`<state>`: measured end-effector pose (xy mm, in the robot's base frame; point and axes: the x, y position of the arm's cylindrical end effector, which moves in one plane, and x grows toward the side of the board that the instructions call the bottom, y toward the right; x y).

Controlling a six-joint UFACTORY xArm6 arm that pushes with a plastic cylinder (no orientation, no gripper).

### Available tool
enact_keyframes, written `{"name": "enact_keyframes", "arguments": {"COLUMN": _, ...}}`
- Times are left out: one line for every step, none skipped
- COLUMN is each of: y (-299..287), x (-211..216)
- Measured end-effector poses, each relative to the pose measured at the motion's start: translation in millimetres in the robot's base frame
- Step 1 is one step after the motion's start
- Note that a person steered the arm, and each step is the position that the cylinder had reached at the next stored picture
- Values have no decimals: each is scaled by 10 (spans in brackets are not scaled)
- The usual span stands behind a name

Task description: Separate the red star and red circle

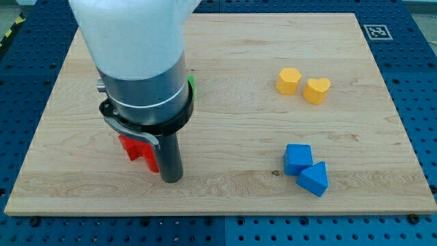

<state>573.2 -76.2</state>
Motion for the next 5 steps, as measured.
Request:
{"name": "enact_keyframes", "arguments": {"y": -174, "x": -13}}
{"name": "enact_keyframes", "arguments": {"y": -354, "x": -41}}
{"name": "enact_keyframes", "arguments": {"y": -390, "x": -46}}
{"name": "enact_keyframes", "arguments": {"y": -431, "x": -90}}
{"name": "enact_keyframes", "arguments": {"y": -570, "x": -122}}
